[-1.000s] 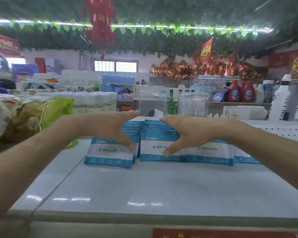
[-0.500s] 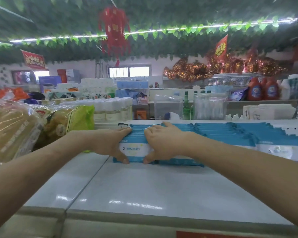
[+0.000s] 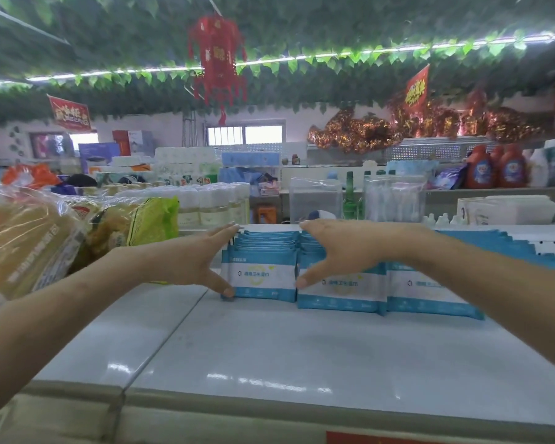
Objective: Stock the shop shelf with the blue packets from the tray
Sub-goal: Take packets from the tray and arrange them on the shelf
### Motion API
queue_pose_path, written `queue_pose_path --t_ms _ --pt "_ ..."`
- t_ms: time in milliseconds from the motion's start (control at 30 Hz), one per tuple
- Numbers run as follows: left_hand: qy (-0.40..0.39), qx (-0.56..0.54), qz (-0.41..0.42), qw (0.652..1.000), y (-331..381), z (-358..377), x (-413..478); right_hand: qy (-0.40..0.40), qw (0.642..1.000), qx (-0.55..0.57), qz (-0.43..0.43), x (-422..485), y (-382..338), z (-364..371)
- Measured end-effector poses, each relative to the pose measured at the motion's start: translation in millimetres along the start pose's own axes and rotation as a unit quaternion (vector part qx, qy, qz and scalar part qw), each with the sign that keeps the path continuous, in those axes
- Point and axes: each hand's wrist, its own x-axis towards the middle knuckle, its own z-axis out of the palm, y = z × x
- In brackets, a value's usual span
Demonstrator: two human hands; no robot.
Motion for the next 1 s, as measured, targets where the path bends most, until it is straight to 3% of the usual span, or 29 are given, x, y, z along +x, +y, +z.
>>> queue_pose_path --t_ms 167,533,667,767,1000 --pt "0.016 0.069 0.021 0.997 20 3 10 -0.06 0.995 -0.073 0.033 -22 37 14" --pt "0.012 0.133 -0.004 0.991 49 9 28 0.005 0.991 -0.133 -0.018 -10 43 26" --pt "0.021 0.094 -0.008 0.995 44 8 12 0.082 0.99 -0.049 -0.1 -42 46 21" --pt "0.038 0.093 -0.01 0.995 33 6 -1 0.131 0.971 -0.097 -0.173 -56 52 28" --pt "0.058 0.116 -0.034 0.991 18 0 -30 0.124 0.971 -0.096 -0.181 -52 50 38"
